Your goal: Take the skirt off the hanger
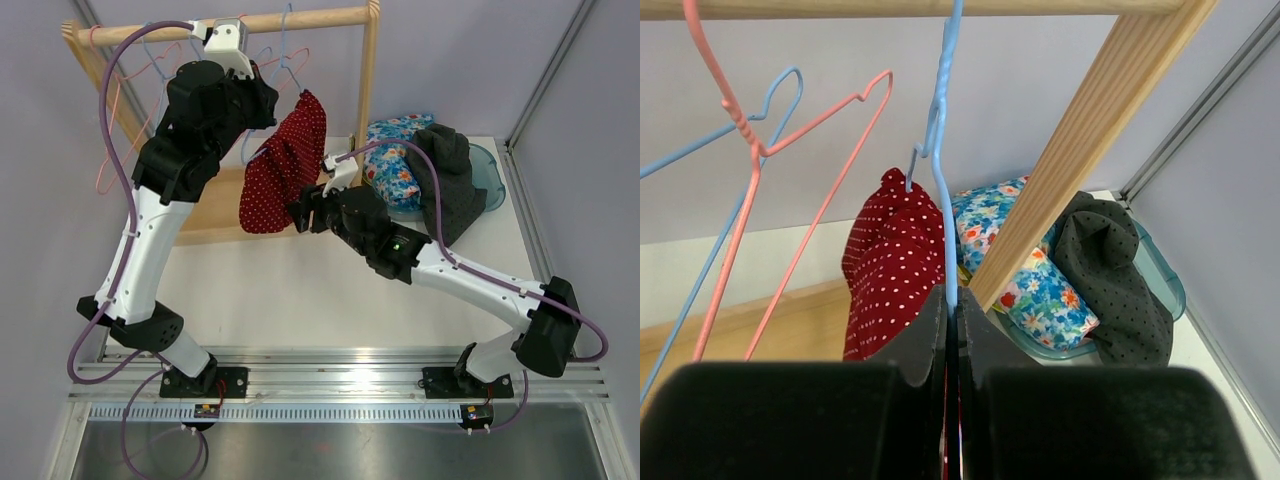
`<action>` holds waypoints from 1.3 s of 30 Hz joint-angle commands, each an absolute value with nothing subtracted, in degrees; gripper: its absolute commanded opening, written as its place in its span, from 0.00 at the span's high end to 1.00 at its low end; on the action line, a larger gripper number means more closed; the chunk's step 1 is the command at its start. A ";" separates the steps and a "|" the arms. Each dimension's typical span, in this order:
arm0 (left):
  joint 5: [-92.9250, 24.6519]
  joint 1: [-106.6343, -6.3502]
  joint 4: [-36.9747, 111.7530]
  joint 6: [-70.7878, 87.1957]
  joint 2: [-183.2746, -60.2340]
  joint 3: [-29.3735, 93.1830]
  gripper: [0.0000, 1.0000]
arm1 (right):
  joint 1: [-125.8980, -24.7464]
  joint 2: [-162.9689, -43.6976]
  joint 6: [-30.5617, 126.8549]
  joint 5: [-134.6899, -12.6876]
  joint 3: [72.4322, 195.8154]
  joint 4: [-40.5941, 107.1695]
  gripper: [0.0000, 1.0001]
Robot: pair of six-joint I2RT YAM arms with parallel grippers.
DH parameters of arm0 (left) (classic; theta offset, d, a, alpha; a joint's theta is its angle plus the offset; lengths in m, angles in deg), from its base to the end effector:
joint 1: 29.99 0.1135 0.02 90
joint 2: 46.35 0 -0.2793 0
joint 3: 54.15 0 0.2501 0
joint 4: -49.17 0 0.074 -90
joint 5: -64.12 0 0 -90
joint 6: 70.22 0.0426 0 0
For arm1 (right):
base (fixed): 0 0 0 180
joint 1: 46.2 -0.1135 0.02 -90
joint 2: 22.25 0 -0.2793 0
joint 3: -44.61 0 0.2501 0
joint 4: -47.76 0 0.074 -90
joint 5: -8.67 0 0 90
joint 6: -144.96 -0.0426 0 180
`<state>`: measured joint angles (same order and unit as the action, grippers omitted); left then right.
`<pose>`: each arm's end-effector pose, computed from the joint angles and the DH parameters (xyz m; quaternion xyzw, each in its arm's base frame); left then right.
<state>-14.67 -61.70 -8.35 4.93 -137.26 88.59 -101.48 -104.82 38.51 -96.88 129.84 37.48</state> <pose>0.2546 -0.1476 0.5779 0.0433 0.7394 -0.1975 0.6422 0.2074 0.2793 0.3868 -0.1638 0.7328 0.2998 0.5884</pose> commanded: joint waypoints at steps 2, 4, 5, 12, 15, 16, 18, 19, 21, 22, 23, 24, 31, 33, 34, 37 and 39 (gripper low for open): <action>-14.27 -61.55 -1.89 4.93 -133.98 90.52 1.00 | -102.01 -106.45 38.61 -96.89 134.42 39.51 0.37; -14.27 -61.55 -1.89 4.93 -133.89 90.52 1.00 | -102.01 -107.41 39.23 -96.89 135.13 39.95 0.57; -14.36 -61.55 -1.89 4.93 -133.80 90.43 1.00 | -102.01 -107.77 39.49 -96.97 135.65 40.03 0.66; -12.87 -61.55 -2.59 6.77 -133.36 91.48 1.00 | -102.01 -107.69 38.44 -97.24 130.75 40.74 1.00; -12.34 -61.46 -2.95 7.65 -133.45 92.71 1.00 | -102.09 -105.93 35.20 -96.45 123.11 41.18 1.00; -12.08 -61.37 -3.03 7.92 -133.36 92.98 1.00 | -102.35 -105.32 34.14 -96.45 118.65 41.44 1.00; -11.12 -61.19 -3.03 9.05 -133.53 94.47 1.00 | -103.14 -103.82 31.24 -96.88 114.23 41.88 1.00; -10.85 -61.02 -3.03 9.41 -133.62 95.17 1.00 | -103.58 -102.25 30.36 -97.23 110.65 41.71 1.00; -9.54 -60.76 -2.77 10.64 -133.62 96.49 1.00 | -105.08 -99.35 27.55 -98.63 108.16 39.09 1.00; -9.18 -60.75 -2.60 10.99 -133.45 96.75 1.00 | -105.87 -98.20 26.93 -99.17 106.32 38.02 1.00; -8.65 -60.67 -1.90 11.34 -133.36 96.84 1.00 | -107.27 -96.97 26.05 -100.65 105.61 35.93 1.00; -8.13 -60.67 -1.63 11.69 -133.19 96.58 1.00 | -107.89 -94.35 25.61 -101.36 104.99 34.60 1.00; -8.74 -60.58 -0.49 10.12 -131.52 92.74 1.00 | -110.09 -79.40 26.73 -111.63 106.72 19.57 1.00; -8.39 -60.58 0.30 9.68 -130.12 90.88 1.00 | -110.09 -74.32 29.28 -117.50 109.19 15.28 1.00; -8.39 -60.67 0.30 9.59 -129.76 89.91 1.00 | -110.09 -72.89 31.04 -119.37 112.07 14.38 1.00; -8.12 -60.67 -0.13 9.32 -128.35 88.59 1.00 | -110.09 -67.70 40.77 -126.67 117.44 12.87 1.00; -7.60 -60.58 -0.31 9.41 -127.56 87.62 1.00 | -110.18 -64.64 44.92 -129.84 119.48 14.72 1.00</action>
<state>-10.24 -61.02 -8.72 9.41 -130.97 87.85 -109.72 -69.26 35.39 -119.22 114.08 15.25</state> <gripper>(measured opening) 0.020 0.021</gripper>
